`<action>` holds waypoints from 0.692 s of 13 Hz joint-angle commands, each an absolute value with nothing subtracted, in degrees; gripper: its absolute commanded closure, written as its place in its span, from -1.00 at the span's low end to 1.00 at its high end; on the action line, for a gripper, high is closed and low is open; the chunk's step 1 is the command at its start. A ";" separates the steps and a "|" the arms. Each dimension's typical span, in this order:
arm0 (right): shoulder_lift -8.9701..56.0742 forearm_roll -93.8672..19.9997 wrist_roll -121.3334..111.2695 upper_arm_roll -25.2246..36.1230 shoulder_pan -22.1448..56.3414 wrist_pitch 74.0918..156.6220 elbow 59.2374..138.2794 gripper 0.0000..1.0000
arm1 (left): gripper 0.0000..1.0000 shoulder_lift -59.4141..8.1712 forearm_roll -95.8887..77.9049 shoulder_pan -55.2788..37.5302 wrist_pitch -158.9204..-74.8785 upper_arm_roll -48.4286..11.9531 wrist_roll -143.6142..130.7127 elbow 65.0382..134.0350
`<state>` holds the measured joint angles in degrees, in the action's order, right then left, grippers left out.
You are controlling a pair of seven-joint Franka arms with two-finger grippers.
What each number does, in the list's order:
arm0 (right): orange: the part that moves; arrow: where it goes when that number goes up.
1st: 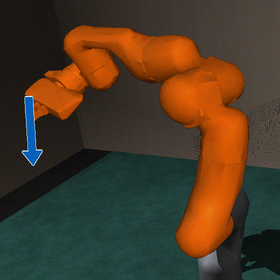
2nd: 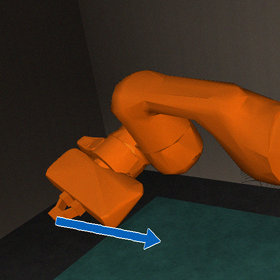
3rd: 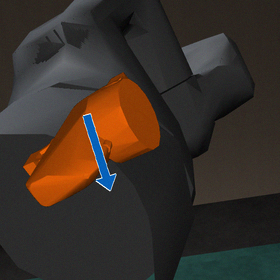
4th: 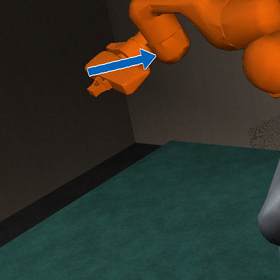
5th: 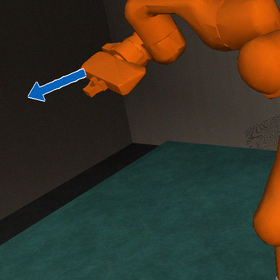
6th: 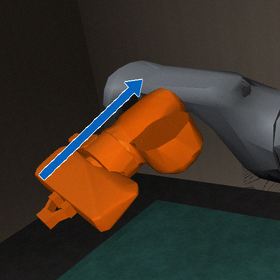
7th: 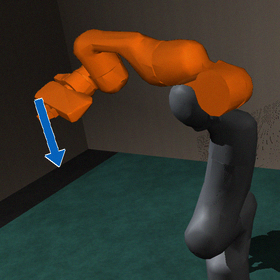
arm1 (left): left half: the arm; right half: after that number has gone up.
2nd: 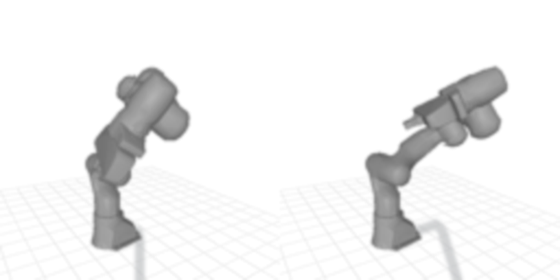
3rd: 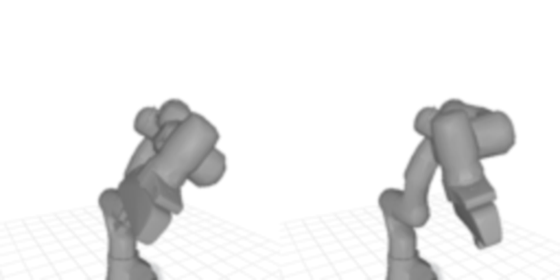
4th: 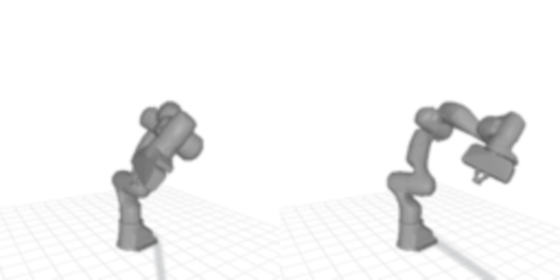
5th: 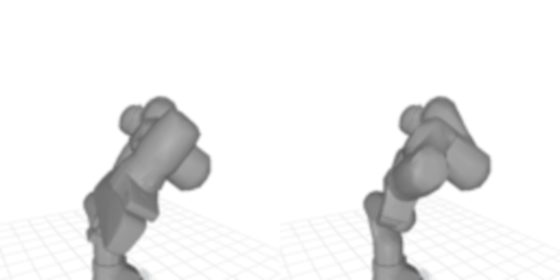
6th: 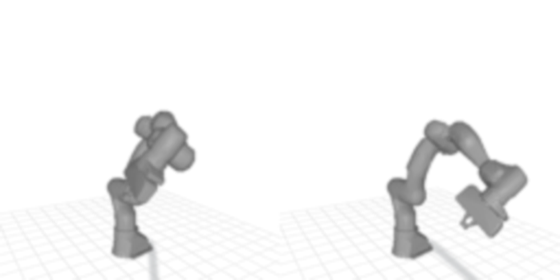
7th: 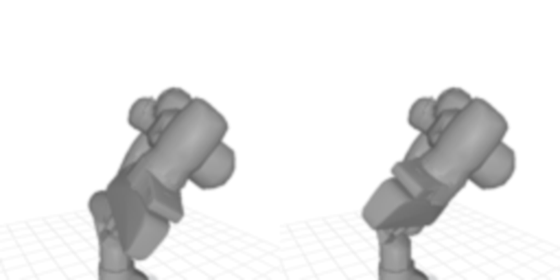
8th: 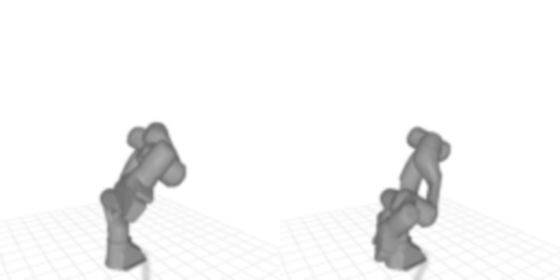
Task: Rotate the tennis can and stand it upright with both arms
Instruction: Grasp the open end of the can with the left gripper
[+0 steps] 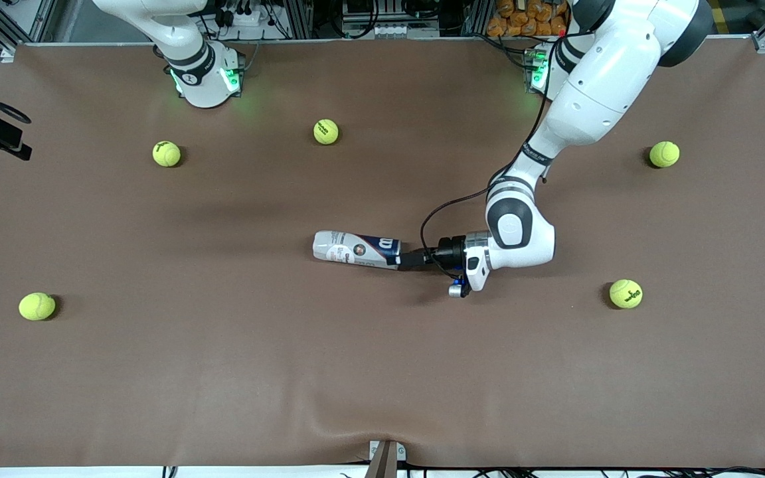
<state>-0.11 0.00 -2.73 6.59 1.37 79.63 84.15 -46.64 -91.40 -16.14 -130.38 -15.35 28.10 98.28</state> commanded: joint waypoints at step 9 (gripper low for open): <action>-0.26 0.26 -2.37 6.68 0.27 79.98 84.73 -1.00 | 1.00 -42.90 -94.14 -13.89 -130.43 -17.40 29.44 98.61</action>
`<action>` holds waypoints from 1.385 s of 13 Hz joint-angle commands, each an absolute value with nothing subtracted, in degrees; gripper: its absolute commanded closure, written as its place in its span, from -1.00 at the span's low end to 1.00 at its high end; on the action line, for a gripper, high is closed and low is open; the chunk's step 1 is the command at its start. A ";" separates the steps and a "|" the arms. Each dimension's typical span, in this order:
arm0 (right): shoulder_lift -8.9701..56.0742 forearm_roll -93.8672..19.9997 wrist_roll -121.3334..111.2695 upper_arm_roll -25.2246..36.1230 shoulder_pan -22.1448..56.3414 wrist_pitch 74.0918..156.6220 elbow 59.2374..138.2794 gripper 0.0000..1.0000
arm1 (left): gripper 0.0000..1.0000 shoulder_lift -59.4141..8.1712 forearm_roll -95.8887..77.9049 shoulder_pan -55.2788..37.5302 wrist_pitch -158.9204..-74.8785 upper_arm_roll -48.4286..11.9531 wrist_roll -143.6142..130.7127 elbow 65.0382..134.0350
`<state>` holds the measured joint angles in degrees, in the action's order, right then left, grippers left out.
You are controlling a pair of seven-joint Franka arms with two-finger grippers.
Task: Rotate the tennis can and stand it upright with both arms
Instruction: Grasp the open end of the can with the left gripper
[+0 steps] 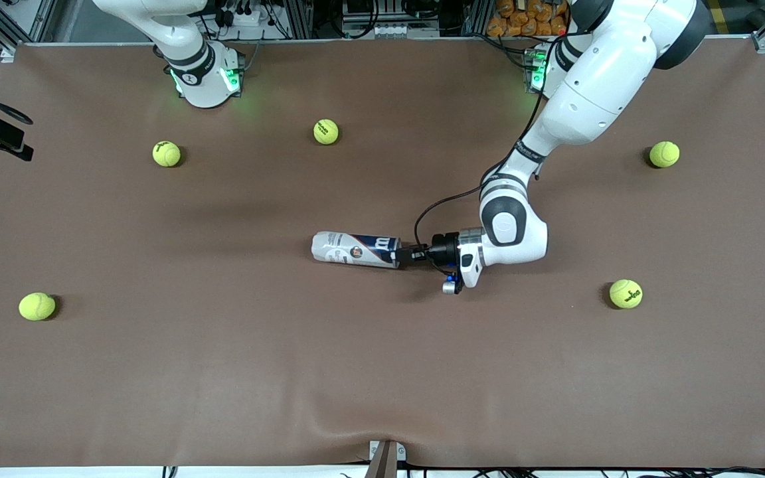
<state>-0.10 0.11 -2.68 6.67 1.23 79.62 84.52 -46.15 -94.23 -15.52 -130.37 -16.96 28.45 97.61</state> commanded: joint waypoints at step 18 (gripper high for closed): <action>-0.09 -1.49 -2.29 6.50 -1.05 80.86 83.58 -1.00 | 1.00 -29.00 -39.67 -5.18 -106.27 -17.75 -20.63 81.57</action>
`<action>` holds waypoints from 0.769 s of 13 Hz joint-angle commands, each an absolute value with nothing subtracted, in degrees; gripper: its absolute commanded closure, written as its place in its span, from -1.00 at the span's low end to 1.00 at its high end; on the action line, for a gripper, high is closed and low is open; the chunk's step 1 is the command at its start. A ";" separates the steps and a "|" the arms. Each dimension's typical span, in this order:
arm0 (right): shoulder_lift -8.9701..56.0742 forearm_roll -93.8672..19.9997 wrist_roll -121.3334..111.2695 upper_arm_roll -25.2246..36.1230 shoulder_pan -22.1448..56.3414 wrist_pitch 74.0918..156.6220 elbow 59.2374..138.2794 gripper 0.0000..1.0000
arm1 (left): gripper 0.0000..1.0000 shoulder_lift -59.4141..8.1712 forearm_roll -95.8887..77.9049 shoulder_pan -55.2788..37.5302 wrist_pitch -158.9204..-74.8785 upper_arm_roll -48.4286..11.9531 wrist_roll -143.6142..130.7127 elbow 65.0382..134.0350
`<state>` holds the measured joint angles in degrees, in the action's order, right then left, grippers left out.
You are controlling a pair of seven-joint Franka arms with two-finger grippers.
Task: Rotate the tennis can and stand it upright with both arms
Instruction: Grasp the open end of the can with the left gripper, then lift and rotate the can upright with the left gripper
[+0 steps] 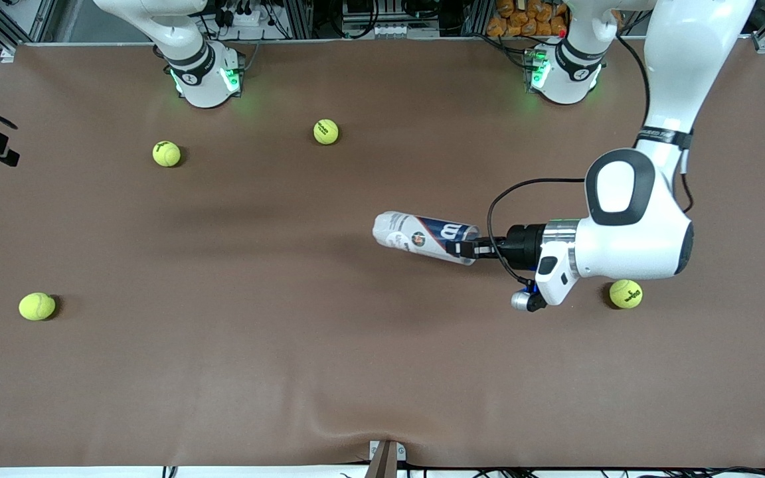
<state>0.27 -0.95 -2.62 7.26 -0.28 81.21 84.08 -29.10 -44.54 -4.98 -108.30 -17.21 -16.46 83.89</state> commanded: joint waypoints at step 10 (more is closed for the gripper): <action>0.09 -1.58 -2.46 6.50 -0.88 80.86 83.58 -1.00 | 1.00 -25.66 -2.49 -23.54 -105.91 -17.40 -47.26 79.10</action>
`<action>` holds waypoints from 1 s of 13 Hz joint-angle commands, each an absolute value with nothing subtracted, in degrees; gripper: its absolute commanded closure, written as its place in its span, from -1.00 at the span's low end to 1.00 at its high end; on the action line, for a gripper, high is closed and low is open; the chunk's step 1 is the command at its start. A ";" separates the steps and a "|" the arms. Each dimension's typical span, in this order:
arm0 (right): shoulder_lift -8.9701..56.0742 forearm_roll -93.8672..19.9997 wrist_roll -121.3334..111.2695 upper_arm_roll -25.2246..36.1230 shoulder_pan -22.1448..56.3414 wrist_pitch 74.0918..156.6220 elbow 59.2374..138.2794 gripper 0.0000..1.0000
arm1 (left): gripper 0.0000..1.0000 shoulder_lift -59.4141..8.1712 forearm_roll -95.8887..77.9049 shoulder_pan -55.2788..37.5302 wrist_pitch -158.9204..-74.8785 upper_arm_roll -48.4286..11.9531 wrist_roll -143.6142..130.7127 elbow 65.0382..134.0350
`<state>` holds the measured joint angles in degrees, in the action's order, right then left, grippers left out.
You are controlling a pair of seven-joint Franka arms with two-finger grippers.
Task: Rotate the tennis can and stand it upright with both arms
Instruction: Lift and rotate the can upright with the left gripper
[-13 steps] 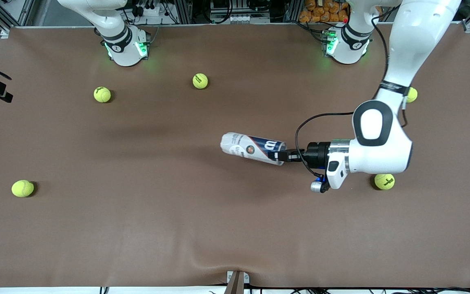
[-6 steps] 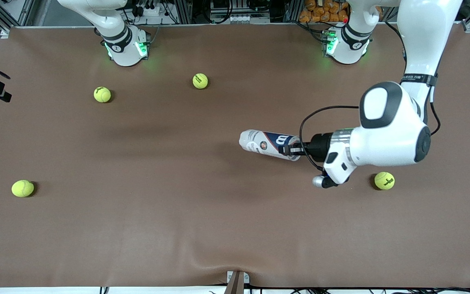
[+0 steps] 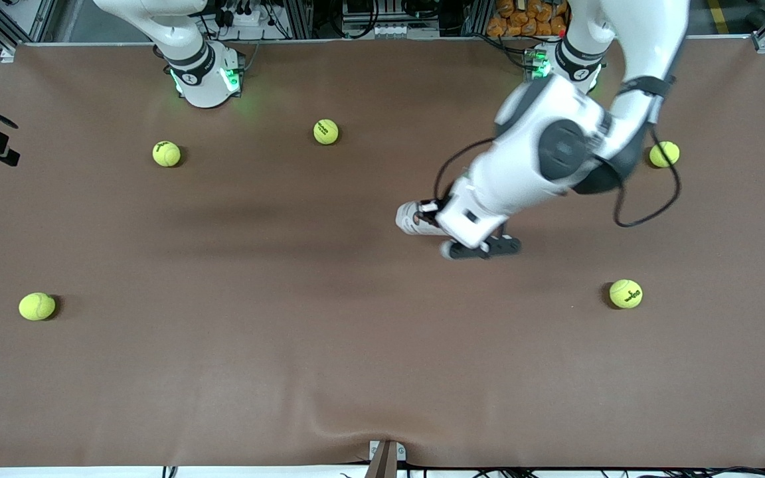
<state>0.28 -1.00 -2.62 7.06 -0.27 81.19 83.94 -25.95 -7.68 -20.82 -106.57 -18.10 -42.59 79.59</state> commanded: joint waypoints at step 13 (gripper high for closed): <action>0.09 -1.58 -2.55 6.50 -0.88 80.77 83.58 -1.00 | 0.61 -35.07 20.74 -39.64 -110.92 -16.96 -77.34 79.10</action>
<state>0.28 -1.02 -2.63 6.99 -0.27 81.18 83.93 -34.64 18.98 -38.96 -110.21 -17.54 -75.75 80.03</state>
